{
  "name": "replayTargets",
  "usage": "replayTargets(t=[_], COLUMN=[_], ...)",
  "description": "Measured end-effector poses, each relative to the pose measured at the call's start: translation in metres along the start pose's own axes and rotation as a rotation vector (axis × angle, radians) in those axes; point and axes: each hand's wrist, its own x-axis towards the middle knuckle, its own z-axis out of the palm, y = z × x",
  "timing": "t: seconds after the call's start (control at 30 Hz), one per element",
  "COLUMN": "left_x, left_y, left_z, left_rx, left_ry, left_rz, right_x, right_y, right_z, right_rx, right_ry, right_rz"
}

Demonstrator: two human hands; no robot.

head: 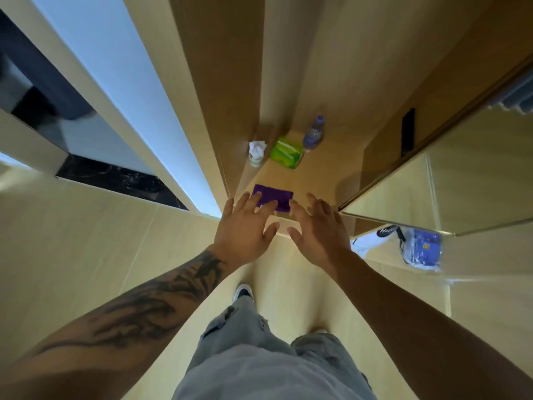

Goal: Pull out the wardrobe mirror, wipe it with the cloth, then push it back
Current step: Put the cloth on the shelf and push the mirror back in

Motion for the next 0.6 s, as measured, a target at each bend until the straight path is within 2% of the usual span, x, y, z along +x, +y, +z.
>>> replayTargets(t=[0.23,0.6], left_x=[-0.028,-0.040], left_y=[0.068,0.229], left_z=[-0.035,-0.126], left_rx=[-0.003,-0.005], left_ry=[0.124,0.450], left_rz=[-0.047,0.013], right_x=[-0.049,-0.151], right_y=[0.057,0.191], right_z=[-0.050,-0.142], right_rx=[-0.037,0.055], right_ry=[0.145,0.449], right_rz=[-0.127,-0.162])
